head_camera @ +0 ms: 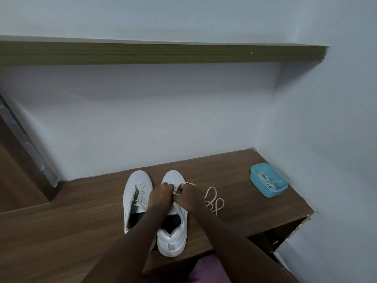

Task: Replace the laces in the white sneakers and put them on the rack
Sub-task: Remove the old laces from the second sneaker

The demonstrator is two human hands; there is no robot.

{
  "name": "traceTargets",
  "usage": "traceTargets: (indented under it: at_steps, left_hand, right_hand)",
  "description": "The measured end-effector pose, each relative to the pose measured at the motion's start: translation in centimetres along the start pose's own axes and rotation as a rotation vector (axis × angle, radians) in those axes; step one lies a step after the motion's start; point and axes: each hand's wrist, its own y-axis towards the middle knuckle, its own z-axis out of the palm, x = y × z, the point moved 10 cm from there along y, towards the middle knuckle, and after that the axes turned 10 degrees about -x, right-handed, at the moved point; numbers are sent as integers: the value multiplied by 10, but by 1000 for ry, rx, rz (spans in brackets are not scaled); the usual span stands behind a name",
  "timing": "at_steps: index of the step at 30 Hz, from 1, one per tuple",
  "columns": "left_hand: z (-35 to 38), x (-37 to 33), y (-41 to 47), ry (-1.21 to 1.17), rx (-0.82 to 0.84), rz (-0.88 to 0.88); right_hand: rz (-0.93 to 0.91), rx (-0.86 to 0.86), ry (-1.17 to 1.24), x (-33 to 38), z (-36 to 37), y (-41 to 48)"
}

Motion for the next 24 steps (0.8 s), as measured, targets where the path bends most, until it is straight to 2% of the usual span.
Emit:
traceTargets:
  at_steps: [3, 6, 7, 9, 10, 11, 12, 13, 14, 16, 18, 19, 20, 24]
  left_hand:
    - [3, 5, 2, -53, 8, -51]
    - [1, 17, 1, -189, 12, -209]
    - [2, 23, 1, -254, 4, -277]
    - [-7, 29, 1, -298, -70, -299]
    - [-6, 28, 4, -328, -64, -262]
    - [-1, 30, 2, -335, 8, -273]
    - [7, 37, 5, -374, 0, -306]
    - [23, 44, 0, -473, 141, -415]
    - [28, 49, -11, -649, 203, -550]
    - [35, 71, -22, -790, 53, -769]
    - [38, 78, -28, -868, 30, -882]
    - [33, 76, -26, -860, -3, -873]
    - [23, 72, -21, -770, -28, -787]
    - [-6, 37, -2, -456, -98, -260]
  right_hand:
    - [-45, 33, 108, 0, -1, -1]
    - [-112, 68, 158, 1, -3, -10]
    - [-146, 99, 140, 3, 0, -13]
    - [-229, 148, 25, 8, 9, -19]
    - [-253, 157, -40, 11, 11, -21]
    - [-262, 144, -88, 12, 12, -21]
    - [-252, 118, -118, 13, 9, -22]
    - [-243, 82, -130, 13, 7, -21]
    - [-226, 46, -122, 13, 3, -22]
    - [-192, -2, -79, 11, -1, -21]
    - [-150, -10, -30, 9, -2, -19]
    - [-137, -24, -16, 7, -3, -18]
    - [-118, -26, -21, 6, -3, -18]
    - [-131, -12, -66, 6, 2, -19]
